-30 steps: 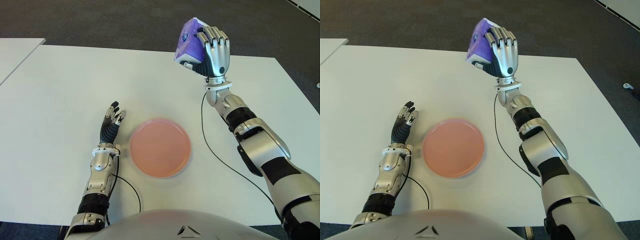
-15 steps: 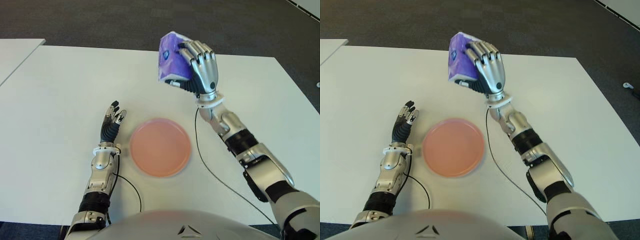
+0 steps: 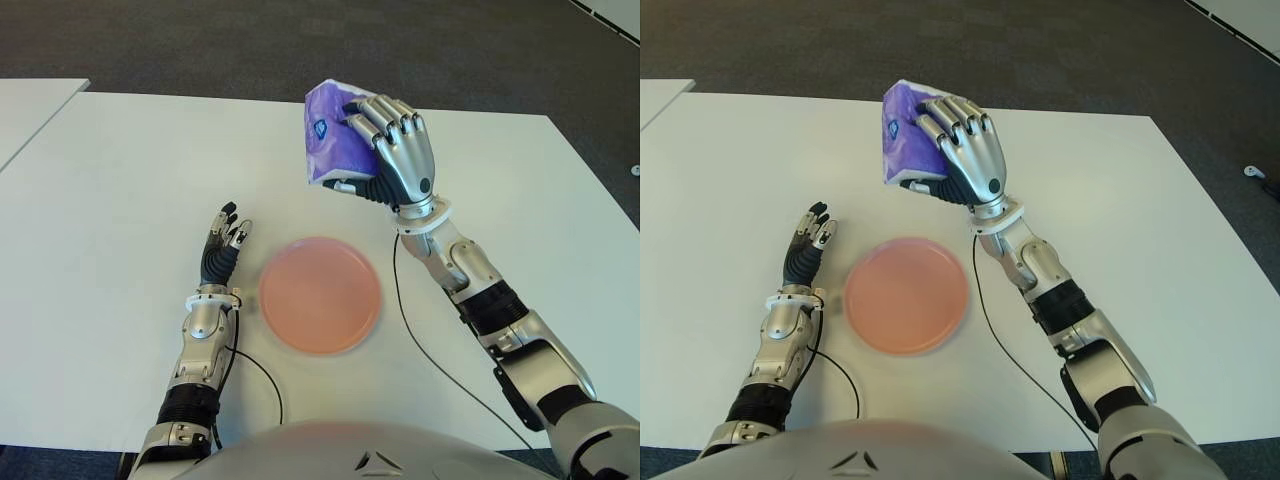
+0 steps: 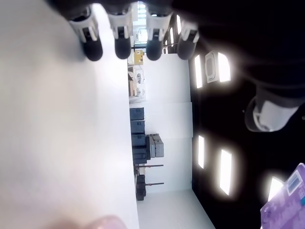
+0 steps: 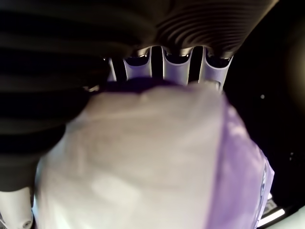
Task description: Put the tissue paper into the plate.
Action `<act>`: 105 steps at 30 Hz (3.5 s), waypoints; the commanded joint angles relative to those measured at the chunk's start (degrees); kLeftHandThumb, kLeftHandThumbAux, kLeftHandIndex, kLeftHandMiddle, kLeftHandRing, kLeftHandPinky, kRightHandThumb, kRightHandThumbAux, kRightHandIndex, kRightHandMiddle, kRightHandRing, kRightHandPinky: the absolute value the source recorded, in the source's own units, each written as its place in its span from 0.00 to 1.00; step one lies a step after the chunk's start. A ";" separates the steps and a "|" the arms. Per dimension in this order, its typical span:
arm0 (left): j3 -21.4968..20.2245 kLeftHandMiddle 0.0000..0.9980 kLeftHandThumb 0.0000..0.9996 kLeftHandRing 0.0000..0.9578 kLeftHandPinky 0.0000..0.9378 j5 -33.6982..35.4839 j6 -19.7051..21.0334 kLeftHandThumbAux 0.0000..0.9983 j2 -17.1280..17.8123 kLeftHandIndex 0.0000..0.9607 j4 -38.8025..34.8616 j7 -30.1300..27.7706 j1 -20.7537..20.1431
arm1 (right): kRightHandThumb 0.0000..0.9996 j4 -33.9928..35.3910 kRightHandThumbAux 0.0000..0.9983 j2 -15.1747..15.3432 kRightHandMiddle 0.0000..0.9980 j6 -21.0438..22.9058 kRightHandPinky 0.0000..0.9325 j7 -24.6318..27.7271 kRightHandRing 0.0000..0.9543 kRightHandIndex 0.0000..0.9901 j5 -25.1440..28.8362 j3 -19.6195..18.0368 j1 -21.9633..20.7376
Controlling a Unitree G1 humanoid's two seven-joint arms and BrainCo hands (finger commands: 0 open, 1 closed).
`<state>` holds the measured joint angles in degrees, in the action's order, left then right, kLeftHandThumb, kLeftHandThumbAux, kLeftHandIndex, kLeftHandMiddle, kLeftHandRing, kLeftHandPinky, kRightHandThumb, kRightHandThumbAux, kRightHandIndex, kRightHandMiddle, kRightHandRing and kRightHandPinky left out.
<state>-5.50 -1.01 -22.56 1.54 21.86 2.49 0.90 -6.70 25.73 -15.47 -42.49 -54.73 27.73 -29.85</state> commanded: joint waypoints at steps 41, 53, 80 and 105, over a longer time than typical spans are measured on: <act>0.41 0.00 0.00 0.00 0.00 0.93 3.84 0.43 -0.12 0.00 1.36 -0.79 1.63 | 0.85 -5.50 0.68 -0.27 0.54 -25.27 0.86 17.60 0.86 0.40 1.74 4.44 11.96; 0.57 0.00 0.00 0.00 0.00 0.67 4.83 0.41 0.14 0.00 0.56 -0.80 1.82 | 0.85 -4.59 0.68 -0.11 0.54 -26.10 0.86 26.00 0.85 0.40 4.64 4.36 13.57; 0.46 0.00 0.00 0.00 0.00 0.40 5.22 0.41 0.48 0.00 -0.14 -0.61 2.34 | 0.84 -5.53 0.68 -0.90 0.55 -25.92 0.67 35.72 0.69 0.40 12.37 3.01 14.61; 0.51 0.00 0.00 0.00 0.00 0.34 4.39 0.42 1.01 0.00 0.04 -0.94 2.63 | 0.06 2.36 0.28 4.57 0.00 -24.55 0.00 50.70 0.00 0.00 13.31 0.79 13.32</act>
<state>-5.18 -0.71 -19.91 2.48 20.21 1.94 1.57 -4.13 29.15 -39.91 6.39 -41.87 28.74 -17.28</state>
